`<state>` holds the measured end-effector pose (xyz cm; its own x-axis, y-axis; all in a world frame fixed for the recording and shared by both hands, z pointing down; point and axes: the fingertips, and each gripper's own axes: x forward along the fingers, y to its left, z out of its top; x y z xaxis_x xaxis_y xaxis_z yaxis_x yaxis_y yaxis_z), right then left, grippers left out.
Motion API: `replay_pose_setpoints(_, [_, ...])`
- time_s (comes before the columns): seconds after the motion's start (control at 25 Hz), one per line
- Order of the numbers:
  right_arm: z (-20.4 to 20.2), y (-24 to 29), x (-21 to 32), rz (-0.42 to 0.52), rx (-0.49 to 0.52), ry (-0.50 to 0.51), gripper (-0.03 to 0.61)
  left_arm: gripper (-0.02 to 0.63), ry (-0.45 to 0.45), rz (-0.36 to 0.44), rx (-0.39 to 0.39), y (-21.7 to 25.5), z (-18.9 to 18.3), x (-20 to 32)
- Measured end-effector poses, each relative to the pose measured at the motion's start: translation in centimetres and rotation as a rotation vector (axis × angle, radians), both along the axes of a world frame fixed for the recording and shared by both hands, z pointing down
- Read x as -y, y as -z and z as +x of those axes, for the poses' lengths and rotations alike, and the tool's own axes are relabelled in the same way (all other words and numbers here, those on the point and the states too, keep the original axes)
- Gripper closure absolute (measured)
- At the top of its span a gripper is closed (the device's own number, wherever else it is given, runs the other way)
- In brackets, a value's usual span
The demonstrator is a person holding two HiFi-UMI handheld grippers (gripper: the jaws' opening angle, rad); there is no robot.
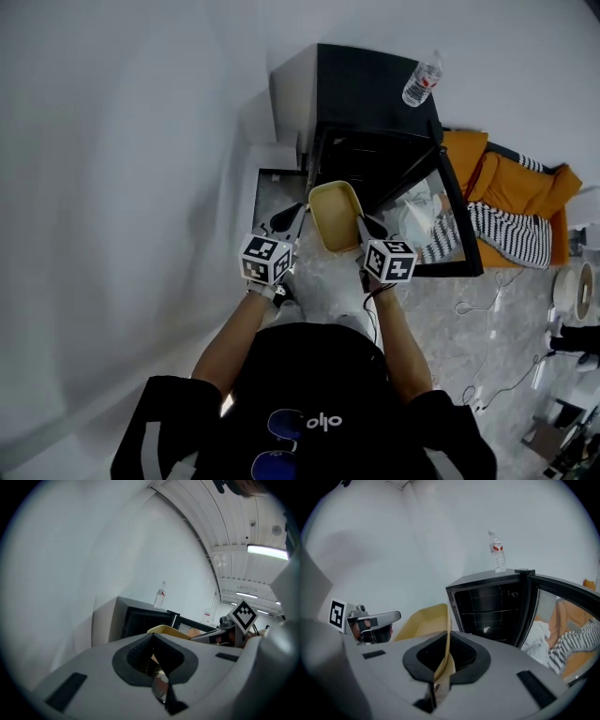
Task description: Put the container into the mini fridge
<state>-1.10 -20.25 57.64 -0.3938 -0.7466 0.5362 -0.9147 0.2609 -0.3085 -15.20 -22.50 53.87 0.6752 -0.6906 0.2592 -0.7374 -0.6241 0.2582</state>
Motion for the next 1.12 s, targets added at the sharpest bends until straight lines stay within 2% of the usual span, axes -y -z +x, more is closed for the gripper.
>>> replay_pose_setpoints(0.32, [1.7, -0.7, -1.3, 0.008, 0.009, -0.125, 0.557, 0.607, -0.098, -0.01, 0.002, -1.2, 1.3, 0.4])
replay_pose_setpoints(0.52, [3.6, -1.7, -0.9, -0.006, 0.02, -0.164, 0.557, 0.607, -0.133, -0.017, 0.015, -1.8, 3.2, 1.2])
replay_pose_setpoints(1.12, [9.8, -2.5, 8.1, 0.001, 0.029, -0.165, 0.557, 0.607, -0.172, 0.004, 0.052, -1.4, 10.7, 9.4])
